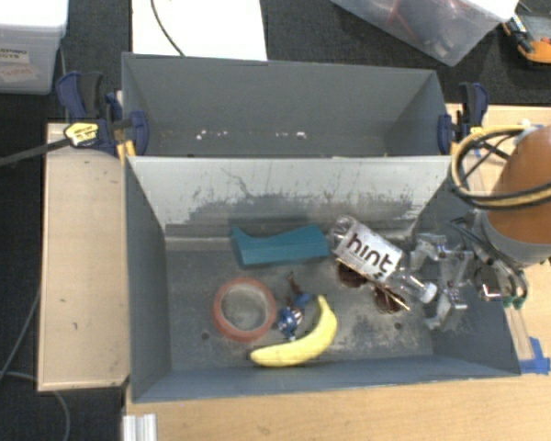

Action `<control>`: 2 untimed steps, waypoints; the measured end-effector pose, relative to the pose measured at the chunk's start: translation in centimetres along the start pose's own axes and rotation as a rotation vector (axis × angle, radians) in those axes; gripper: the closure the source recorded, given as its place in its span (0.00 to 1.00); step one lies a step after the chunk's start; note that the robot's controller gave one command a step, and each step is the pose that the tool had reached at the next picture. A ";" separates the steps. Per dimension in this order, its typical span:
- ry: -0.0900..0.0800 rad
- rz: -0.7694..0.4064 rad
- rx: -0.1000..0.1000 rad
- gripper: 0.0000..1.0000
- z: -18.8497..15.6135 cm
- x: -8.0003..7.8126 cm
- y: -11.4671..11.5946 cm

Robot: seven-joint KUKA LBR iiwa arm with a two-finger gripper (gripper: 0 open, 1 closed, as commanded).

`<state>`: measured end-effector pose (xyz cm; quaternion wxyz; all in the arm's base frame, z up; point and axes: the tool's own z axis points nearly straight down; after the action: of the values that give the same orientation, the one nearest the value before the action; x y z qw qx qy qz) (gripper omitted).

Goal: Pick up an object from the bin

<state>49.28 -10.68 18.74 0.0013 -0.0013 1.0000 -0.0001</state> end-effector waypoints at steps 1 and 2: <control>0.004 0.302 0.000 0.00 11.9 -2.3 -3.7; -0.009 0.423 -0.001 0.00 11.7 -2.9 -4.3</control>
Offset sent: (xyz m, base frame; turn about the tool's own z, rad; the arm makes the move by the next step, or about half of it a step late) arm 0.0284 -0.0430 -0.1174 0.4276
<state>52.19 -14.93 7.06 0.0058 0.2087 0.9780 0.0008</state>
